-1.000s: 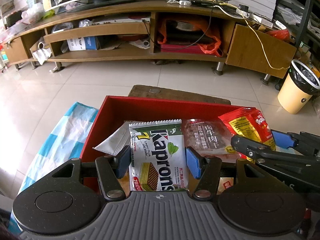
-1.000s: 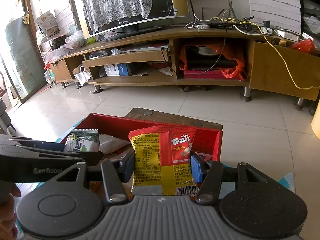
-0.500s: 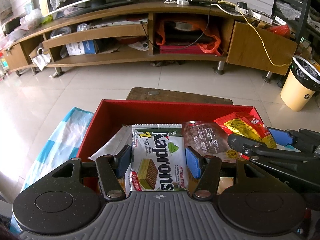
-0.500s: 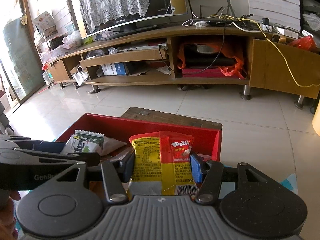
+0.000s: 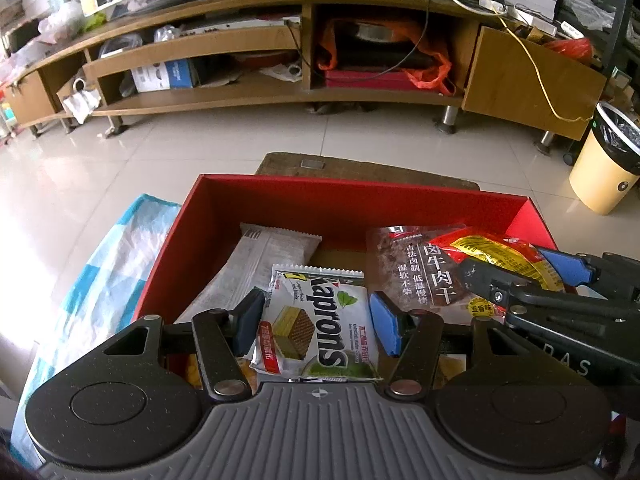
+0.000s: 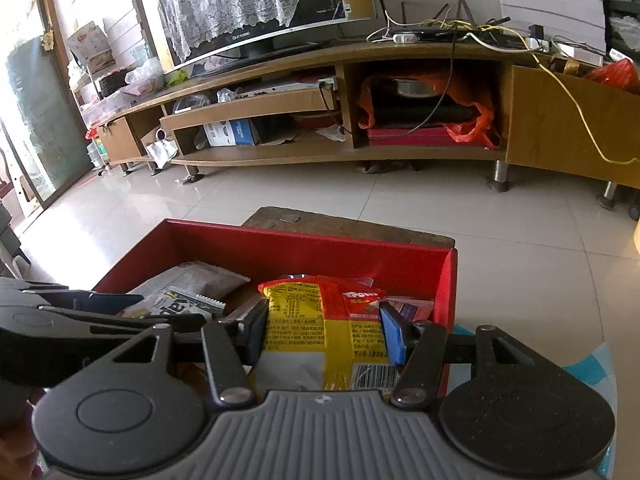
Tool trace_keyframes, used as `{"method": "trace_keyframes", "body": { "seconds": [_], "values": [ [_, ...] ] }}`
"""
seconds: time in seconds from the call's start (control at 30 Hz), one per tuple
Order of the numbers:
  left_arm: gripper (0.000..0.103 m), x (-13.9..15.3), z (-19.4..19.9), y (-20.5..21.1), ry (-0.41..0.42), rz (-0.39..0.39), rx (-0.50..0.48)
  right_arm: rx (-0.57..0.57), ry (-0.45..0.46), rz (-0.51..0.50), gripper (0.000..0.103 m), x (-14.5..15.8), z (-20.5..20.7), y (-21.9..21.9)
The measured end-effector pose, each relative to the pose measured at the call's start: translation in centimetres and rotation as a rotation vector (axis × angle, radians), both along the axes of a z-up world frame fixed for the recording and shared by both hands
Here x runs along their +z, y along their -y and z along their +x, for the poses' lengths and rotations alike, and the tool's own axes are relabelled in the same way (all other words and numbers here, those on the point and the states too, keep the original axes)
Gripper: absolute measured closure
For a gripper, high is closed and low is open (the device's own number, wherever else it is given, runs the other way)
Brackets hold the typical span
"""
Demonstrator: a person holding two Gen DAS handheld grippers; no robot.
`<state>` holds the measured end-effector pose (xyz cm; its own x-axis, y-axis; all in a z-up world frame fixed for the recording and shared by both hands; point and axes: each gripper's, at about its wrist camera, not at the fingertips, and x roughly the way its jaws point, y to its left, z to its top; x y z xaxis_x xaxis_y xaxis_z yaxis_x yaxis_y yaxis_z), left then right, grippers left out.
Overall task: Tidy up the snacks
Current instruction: 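Lower the Kaprons pack and Trolli bag into the red box with both tools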
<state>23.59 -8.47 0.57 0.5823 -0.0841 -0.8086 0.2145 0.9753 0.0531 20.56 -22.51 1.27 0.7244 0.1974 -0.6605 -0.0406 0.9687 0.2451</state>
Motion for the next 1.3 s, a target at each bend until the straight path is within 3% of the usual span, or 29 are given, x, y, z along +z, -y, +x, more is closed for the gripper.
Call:
{"method": "trace_keyframes", "body": {
  "seconds": [0.27, 0.9, 1.3],
  "values": [
    [0.038, 0.3, -0.9, -0.2, 0.004, 0.021, 0.003, 0.037, 0.002, -0.005, 0.048, 0.3, -0.4, -0.3],
    [0.037, -0.7, -0.3, 0.6, 0.002, 0.050, -0.014, 0.003, -0.021, -0.067, 0.047, -0.8, 0.4, -0.3],
    [0.036, 0.1, -1.3, 0.6, -0.007, 0.059, -0.008, 0.008, -0.031, -0.080, 0.046, 0.2, -0.7, -0.5]
  ]
}}
